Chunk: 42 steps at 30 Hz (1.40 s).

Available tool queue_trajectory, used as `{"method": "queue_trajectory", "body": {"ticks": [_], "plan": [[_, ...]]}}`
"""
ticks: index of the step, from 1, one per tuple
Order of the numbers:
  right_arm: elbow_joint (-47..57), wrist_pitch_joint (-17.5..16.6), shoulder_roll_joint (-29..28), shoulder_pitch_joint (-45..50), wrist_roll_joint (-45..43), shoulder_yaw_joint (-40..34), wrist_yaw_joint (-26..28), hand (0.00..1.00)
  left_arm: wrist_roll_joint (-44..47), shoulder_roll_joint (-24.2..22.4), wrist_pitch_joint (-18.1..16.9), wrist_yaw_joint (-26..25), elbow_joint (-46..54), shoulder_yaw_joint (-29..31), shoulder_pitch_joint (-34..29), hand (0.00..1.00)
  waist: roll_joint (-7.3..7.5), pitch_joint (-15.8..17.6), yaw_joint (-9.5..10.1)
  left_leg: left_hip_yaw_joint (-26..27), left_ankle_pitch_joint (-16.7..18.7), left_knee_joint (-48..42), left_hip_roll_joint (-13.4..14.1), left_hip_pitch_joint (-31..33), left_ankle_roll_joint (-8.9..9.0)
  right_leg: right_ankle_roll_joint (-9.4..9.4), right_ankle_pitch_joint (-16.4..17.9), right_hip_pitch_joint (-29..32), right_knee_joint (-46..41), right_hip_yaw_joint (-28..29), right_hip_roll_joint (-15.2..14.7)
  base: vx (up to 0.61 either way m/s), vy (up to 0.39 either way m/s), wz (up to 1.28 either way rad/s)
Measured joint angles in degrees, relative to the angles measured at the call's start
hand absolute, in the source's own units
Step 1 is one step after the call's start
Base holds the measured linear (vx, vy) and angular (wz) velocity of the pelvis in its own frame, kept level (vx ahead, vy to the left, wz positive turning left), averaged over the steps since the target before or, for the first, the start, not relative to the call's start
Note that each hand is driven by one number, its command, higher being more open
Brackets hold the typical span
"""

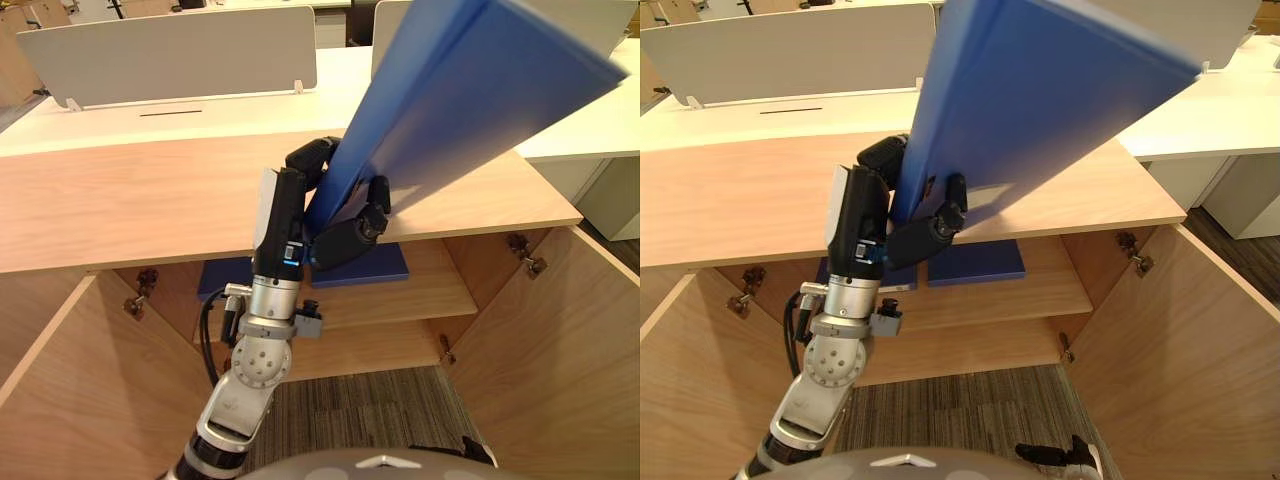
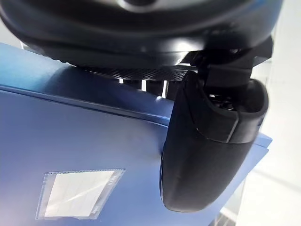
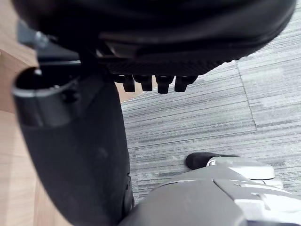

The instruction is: Walk over to the cabinet, pick up the folder, carry it to the office cabinet, place the folder inside the office cabinet, then close the office cabinet door

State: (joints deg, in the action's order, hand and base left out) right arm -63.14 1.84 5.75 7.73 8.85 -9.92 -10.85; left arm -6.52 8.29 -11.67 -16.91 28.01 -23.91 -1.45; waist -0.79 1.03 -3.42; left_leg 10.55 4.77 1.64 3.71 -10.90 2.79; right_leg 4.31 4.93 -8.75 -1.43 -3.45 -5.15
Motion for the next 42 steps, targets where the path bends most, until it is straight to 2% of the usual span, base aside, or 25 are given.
{"method": "queue_trajectory", "body": {"ticks": [6, 9, 14, 19, 21, 26, 30, 36, 42], "plan": [[3.4, 0.0, 0.1, 1.5, -2.4, 2.2, -1.0, 1.00, 19.5, -1.5, -0.4, 4.8, 2.1, -0.2, -1.8, 0.00, -0.12, -0.8, -0.01, 0.8, 0.1, -0.3, 0.1, 0.5, -0.04, -0.01, 0.0, 1.0, -0.7, 0.8, 0.1, -0.02, -0.001, -0.06], [6.7, -0.2, -0.7, 2.7, -3.5, 2.1, -1.1, 1.00, 24.5, -2.0, -0.4, 5.8, 2.2, -0.2, -2.4, 0.00, 0.11, -1.0, -0.01, 1.0, 0.2, -0.6, 0.1, 0.7, -0.13, -0.02, 0.0, 1.1, -0.9, 1.1, 0.0, -0.04, 0.001, -0.06], [21.4, -1.1, -4.1, 7.4, -7.3, 2.1, -1.7, 1.00, 27.3, -3.4, -0.4, 6.6, 3.5, 1.9, -6.4, 0.00, 0.45, -1.5, -0.16, 1.6, 0.2, -1.0, 0.3, 1.2, -0.16, -0.07, -0.2, 2.0, -1.5, 1.7, 0.2, -0.04, -0.002, -0.07], [40.7, -3.8, -8.4, 10.6, -11.9, 2.2, -1.7, 1.00, 28.0, -4.5, -0.4, 7.0, 3.7, 9.2, -11.5, 0.00, 0.65, -1.3, -0.24, 2.1, 0.2, -1.9, 0.3, 2.3, -0.23, -0.05, -1.0, 3.3, -1.4, 2.3, 0.3, -0.04, 0.000, -0.05], [47.3, -5.2, -9.1, 11.2, -13.7, 2.0, -1.6, 1.00, 28.5, -4.9, -0.4, 6.9, 3.7, 12.3, -12.8, 0.00, 0.62, -1.3, -0.21, 2.5, 0.2, -2.1, 0.4, 2.6, -0.23, 0.04, -1.3, 3.7, -1.3, 2.5, 0.3, -0.03, 0.007, -0.10], [63.9, -8.5, -9.9, 12.1, -16.5, 1.4, -0.6, 1.00, 28.5, -6.4, -0.4, 6.9, 3.7, 18.3, -14.3, 0.00, 1.80, -0.4, -0.30, 2.7, 0.3, -2.6, 0.2, 3.1, -0.42, 0.40, -2.0, 3.8, -0.6, 2.8, 0.0, -0.01, 0.004, -0.02], [73.2, -11.0, -9.9, 12.1, -19.4, 0.7, 1.4, 1.00, 29.4, -6.9, -0.4, 7.9, 3.5, 20.0, -15.7, 0.00, 1.56, -0.2, -0.32, 2.9, 0.5, -2.7, 0.0, 3.2, -0.72, 0.89, -2.4, 3.8, -0.3, 3.1, -0.4, 0.00, 0.018, -0.03], [81.4, -12.2, -8.9, 8.8, -20.1, 2.1, 3.4, 1.00, 33.6, -7.0, -0.4, 11.1, 0.7, 20.0, -15.8, 0.00, 1.25, 0.1, -0.31, 3.2, 0.6, -2.8, -0.3, 3.1, -0.87, 1.43, -2.9, 3.8, -0.2, 3.4, -0.8, -0.01, 0.004, -0.01], [82.7, -13.5, -6.5, 2.1, -20.1, 4.3, 5.6, 1.00, 36.3, -6.9, -0.4, 14.1, -3.1, 17.7, -15.8, 0.00, 1.37, 0.3, -0.20, 3.2, 0.6, -2.9, -0.5, 3.1, -1.04, 1.69, -3.1, 3.8, -0.2, 3.6, -0.9, -0.02, 0.001, -0.01]]}}
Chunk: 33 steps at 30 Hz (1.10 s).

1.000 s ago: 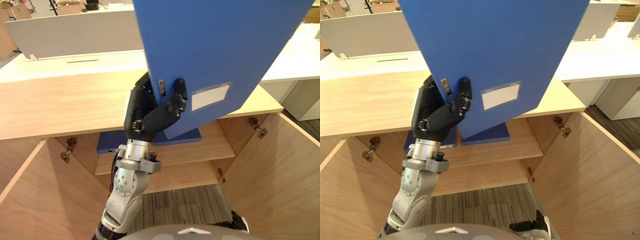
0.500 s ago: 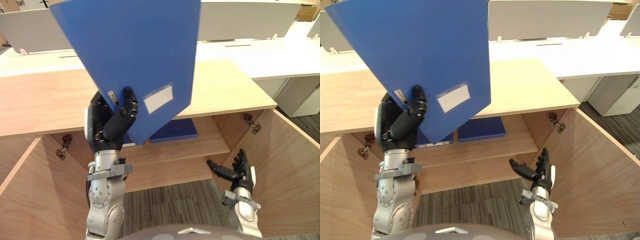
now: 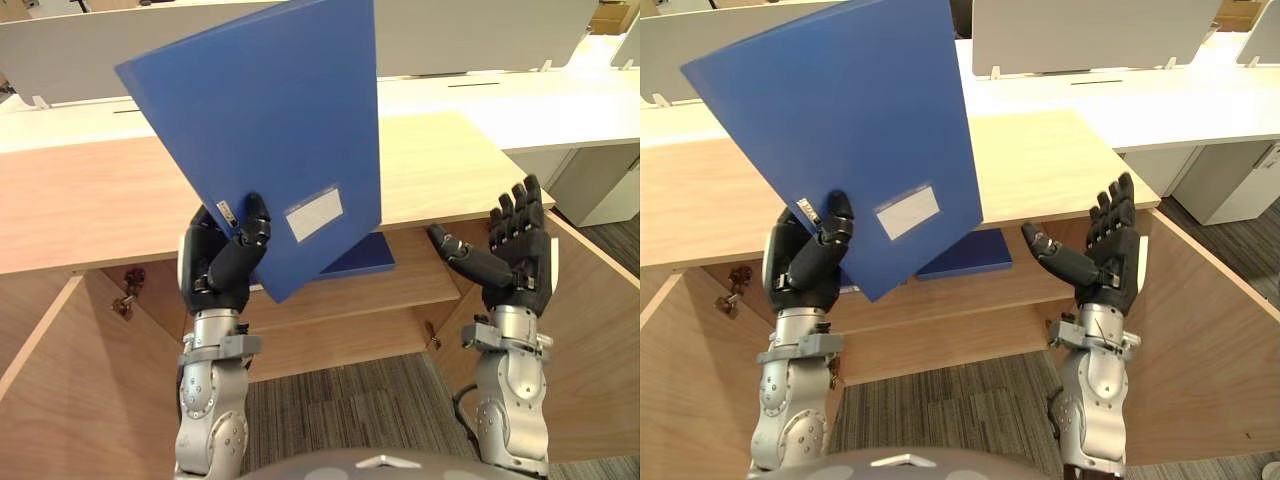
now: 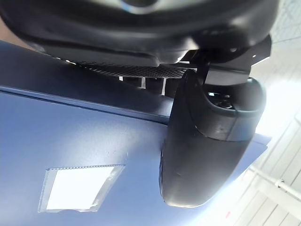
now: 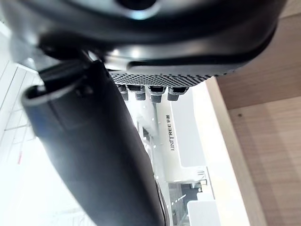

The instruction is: Walk over to the cabinet, pick up the folder, carry it to the office cabinet, place the folder inside the office cabinet, then close the office cabinet door

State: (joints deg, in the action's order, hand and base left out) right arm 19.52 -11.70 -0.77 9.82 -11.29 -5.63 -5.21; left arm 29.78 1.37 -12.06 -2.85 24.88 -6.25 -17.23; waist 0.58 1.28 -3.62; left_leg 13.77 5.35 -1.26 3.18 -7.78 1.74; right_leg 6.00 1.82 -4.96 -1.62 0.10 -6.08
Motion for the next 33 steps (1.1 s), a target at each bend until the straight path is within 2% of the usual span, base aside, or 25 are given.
{"method": "queue_trajectory", "body": {"ticks": [9, 19, 22, 23, 27, 33], "plan": [[0.0, -0.3, 6.2, -6.9, 0.0, 3.7, 5.8, 1.00, 1.1, 1.8, 0.2, 6.2, -4.9, -4.1, 0.1, 0.00, -0.27, 0.4, 0.26, -0.2, -0.1, 0.0, -0.2, 0.2, -0.16, 0.47, -0.4, 0.1, 0.0, -0.1, -0.3, 0.00, -0.001, 0.00], [-1.3, -0.3, 11.9, -9.9, 0.0, 4.7, 11.1, 1.00, 2.1, 5.0, 0.4, 12.3, -5.1, -4.6, 2.2, 0.00, -0.21, 0.5, 0.41, -0.6, -0.5, 0.2, -0.9, 0.4, -0.91, 0.76, -0.7, 0.1, 0.0, -0.5, -0.9, 0.00, 0.000, 0.01], [-5.1, -0.3, 13.1, -12.9, -0.9, 4.9, 12.5, 1.00, 4.0, 6.2, 0.4, 13.7, -6.1, -4.2, 4.0, 0.00, -0.19, 0.5, 0.38, -0.6, -1.0, 0.8, -1.3, 0.7, -1.44, 0.73, -0.8, 0.3, 0.0, -0.5, -1.2, -0.06, 0.000, 0.01], [-5.6, -0.2, 13.3, -13.2, -1.7, 4.9, 12.9, 0.00, 4.2, 6.3, 0.4, 13.8, -6.3, -4.2, 4.2, 0.00, -0.19, 0.5, 0.39, -0.6, -1.1, 0.9, -1.3, 0.7, -1.53, 0.72, -0.8, 0.3, 0.0, -0.5, -1.3, -0.04, 0.000, 0.01], [-10.3, 1.8, 15.9, -14.9, -11.5, 5.3, 18.8, 0.00, 4.7, 7.5, 0.7, 14.0, -7.9, -3.6, 5.2, 0.00, -0.16, 0.5, 0.47, -0.7, -2.3, 2.0, -1.6, 0.8, -1.75, 0.86, -1.8, 0.9, 0.8, -0.6, -1.4, -0.01, 0.000, 0.01], [-14.6, 3.3, 17.2, -15.2, -15.9, 5.5, 20.0, 0.00, 4.6, 9.1, 1.3, 14.7, -8.7, -3.6, 5.2, 0.00, 0.49, 0.0, 0.61, -0.7, -2.4, 2.0, -1.8, 0.9, -1.82, 0.85, -2.0, 0.9, 0.8, -0.7, -1.6, 0.00, 0.000, 0.00]]}}
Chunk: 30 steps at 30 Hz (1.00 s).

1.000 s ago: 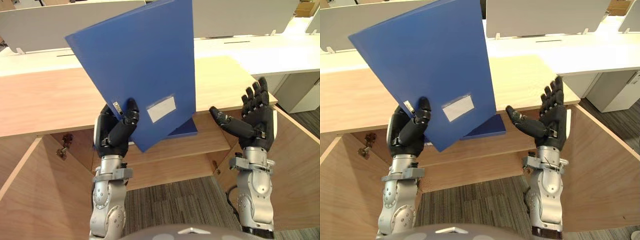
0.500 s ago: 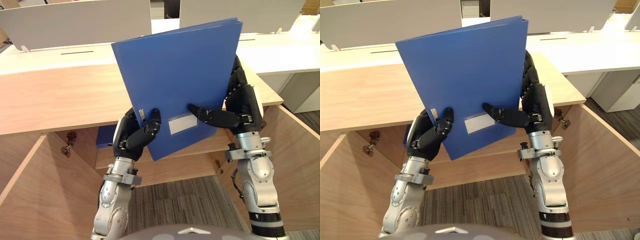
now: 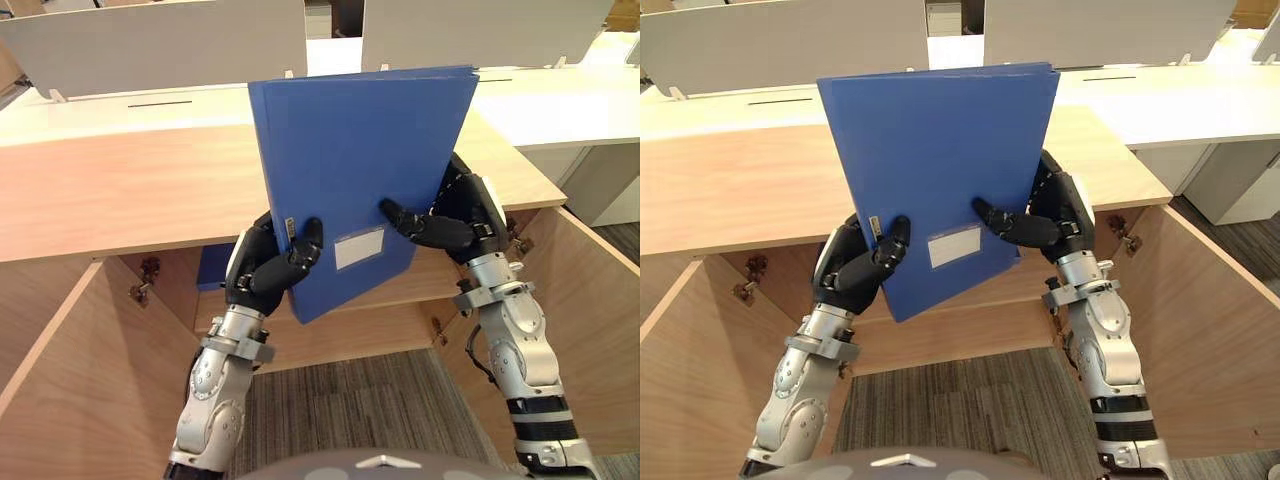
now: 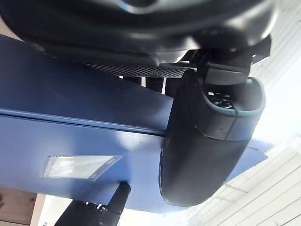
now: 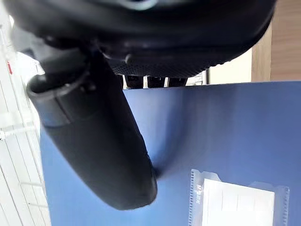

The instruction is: Walk over to the cabinet, pick up the folder, carry it to the office cabinet, place the folder inside the office cabinet, then close the office cabinet door

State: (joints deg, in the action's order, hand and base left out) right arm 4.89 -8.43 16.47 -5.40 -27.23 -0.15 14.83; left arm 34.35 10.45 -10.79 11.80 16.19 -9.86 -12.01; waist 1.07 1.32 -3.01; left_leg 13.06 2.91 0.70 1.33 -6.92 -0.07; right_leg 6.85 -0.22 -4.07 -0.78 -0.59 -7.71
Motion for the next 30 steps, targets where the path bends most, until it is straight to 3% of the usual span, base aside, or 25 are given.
{"method": "queue_trajectory", "body": {"ticks": [6, 7, 10, 17, 23, 30], "plan": [[-0.7, 0.3, 0.5, 0.0, 0.7, 1.9, 1.1, 0.00, -1.5, -0.5, 0.0, -0.2, 0.0, 2.3, 0.4, 0.00, 0.67, -0.6, 0.09, -0.3, -0.3, 0.0, -0.1, 0.2, -0.15, -0.23, -0.2, 0.0, 0.1, -0.3, 0.0, -0.01, -0.003, 0.02], [-0.7, 0.0, 0.1, 0.0, 0.9, 2.1, 1.3, 0.00, -1.5, -0.8, 0.0, -0.2, 0.0, 2.3, 0.4, 1.00, 0.82, -0.7, 0.11, -0.5, -0.4, 0.0, -0.2, 0.2, -0.16, -0.24, -0.2, 0.0, 0.2, -0.5, -0.1, -0.02, -0.005, 0.09], [-0.4, -1.1, -2.2, 0.0, 2.5, 2.3, 1.4, 0.00, -2.5, -2.4, 0.1, -1.6, -0.2, 2.9, 0.4, 1.00, 1.20, -1.0, 0.16, -0.8, -0.7, 0.2, -0.2, 0.3, -0.18, -0.39, -0.3, -0.1, 0.3, -0.7, -0.1, -0.01, -0.003, 0.04], [-0.4, -0.3, -5.1, 0.0, 5.5, 2.3, 1.2, 0.00, -8.1, -3.1, 0.0, -1.6, -0.2, 5.3, 0.4, 1.00, 1.57, -1.6, 0.15, -1.2, -2.0, 2.1, -0.7, 0.0, -0.19, -0.47, -0.3, 0.1, 0.6, -1.0, -0.1, -0.01, -0.003, 0.02], [-0.4, -0.1, -8.0, 0.1, 7.3, 2.2, 0.8, 0.00, -11.9, -6.3, -0.1, -3.3, -0.1, 8.6, 0.4, 1.00, 1.57, -1.7, 0.15, -1.6, -3.1, 3.9, -0.8, -0.7, -0.07, -0.49, -0.3, -0.1, 0.7, -1.5, 0.0, -0.01, -0.001, 0.04], [1.7, -0.1, -10.9, 3.2, 13.6, 1.3, -1.1, 0.00, -16.6, -11.7, -3.7, -9.3, 4.0, 14.4, -0.8, 1.00, 1.61, -1.7, 0.38, -2.9, -3.4, 4.3, -0.7, -0.5, -0.12, -0.66, -0.2, -0.4, 0.9, -2.8, -0.1, -0.01, -0.003, 0.09]]}}
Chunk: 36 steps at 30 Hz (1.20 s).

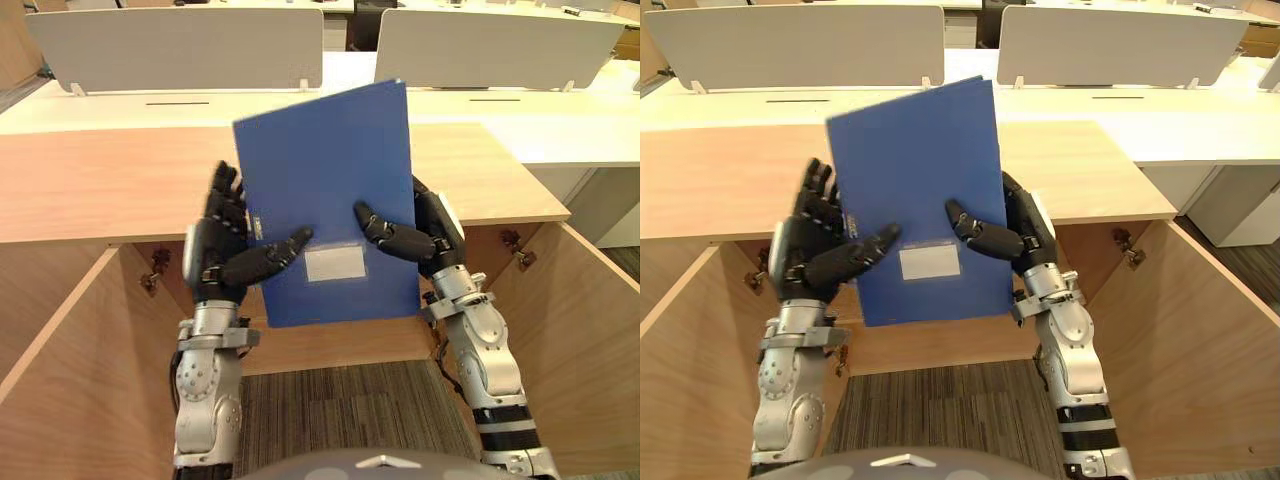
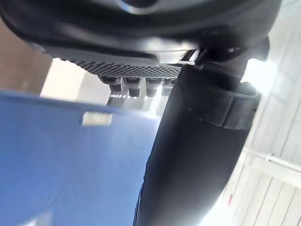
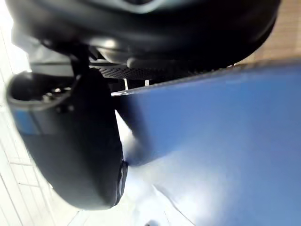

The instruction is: Walk over to the cabinet, pick up the folder, carry it to the office cabinet, place the folder inside the office cabinet, then close the office cabinet door

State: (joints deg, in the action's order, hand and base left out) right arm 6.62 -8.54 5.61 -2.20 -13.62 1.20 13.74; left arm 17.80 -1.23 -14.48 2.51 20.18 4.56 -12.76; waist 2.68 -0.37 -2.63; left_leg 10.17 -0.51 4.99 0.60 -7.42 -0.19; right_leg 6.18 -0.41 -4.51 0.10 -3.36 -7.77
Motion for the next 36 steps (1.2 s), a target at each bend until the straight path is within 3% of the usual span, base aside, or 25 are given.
{"method": "queue_trajectory", "body": {"ticks": [5, 17, 22, 27, 31, 36], "plan": [[4.4, -0.1, -2.2, 1.6, 2.8, -4.8, -3.3, 0.00, -0.8, -1.7, -1.9, -3.7, 0.5, 7.3, -4.0, 1.00, -0.03, 0.0, 0.10, -1.3, 0.0, 0.0, 0.0, 0.2, 0.06, -0.10, 0.4, -0.5, 0.1, -1.3, -0.1, -0.02, -0.009, 0.13], [7.8, -1.7, -3.5, 3.7, 8.0, -6.9, -7.0, 0.00, -7.1, -3.7, -0.6, -6.9, -12.9, 10.4, -11.7, 1.00, -0.05, 0.0, 1.06, -3.1, -0.3, 0.0, 0.1, 1.2, 0.41, -0.22, 1.1, -0.4, 0.0, -3.4, -0.1, 0.00, -0.011, 0.09], [8.0, -1.7, -3.5, 3.8, 9.2, -6.8, -7.9, 0.00, -12.0, -3.5, 0.6, -8.1, -27.1, 10.5, -11.5, 1.00, -0.08, 0.0, 1.15, -3.3, -0.4, 0.0, 0.1, 1.3, 0.45, -0.22, 1.1, -0.4, 0.0, -3.7, -0.1, 0.00, -0.001, 0.01], [10.4, -2.1, -3.2, 4.8, 9.2, -5.3, -9.1, 0.00, -14.1, -3.3, 3.9, -8.3, -46.5, 12.0, -11.4, 1.00, -0.22, 0.1, 1.15, -3.1, -0.3, 0.0, 0.1, 1.2, 0.48, -0.22, 1.1, -0.4, 0.0, -3.6, 0.0, -0.01, -0.001, -0.01], [11.3, -3.5, -1.2, 5.8, 9.2, 0.3, -9.1, 0.00, -13.8, -3.0, 5.0, -8.4, -58.6, 16.2, -10.9, 1.00, -0.78, 0.5, 1.20, -2.7, -0.2, 0.0, 0.5, 0.6, 0.59, -0.25, 1.2, -0.6, -0.1, -3.0, 0.1, -0.03, -0.007, -0.06], [11.3, -3.7, 3.6, 5.8, 12.6, 9.6, -6.9, 0.00, -16.4, 0.6, 5.1, -8.8, -66.3, 15.8, -10.4, 1.00, -1.30, 1.0, 1.98, -2.2, -0.1, 0.0, 0.9, 0.4, 1.00, -0.37, 1.2, -0.4, -0.2, -2.4, 0.4, -0.03, -0.010, -0.05]]}}
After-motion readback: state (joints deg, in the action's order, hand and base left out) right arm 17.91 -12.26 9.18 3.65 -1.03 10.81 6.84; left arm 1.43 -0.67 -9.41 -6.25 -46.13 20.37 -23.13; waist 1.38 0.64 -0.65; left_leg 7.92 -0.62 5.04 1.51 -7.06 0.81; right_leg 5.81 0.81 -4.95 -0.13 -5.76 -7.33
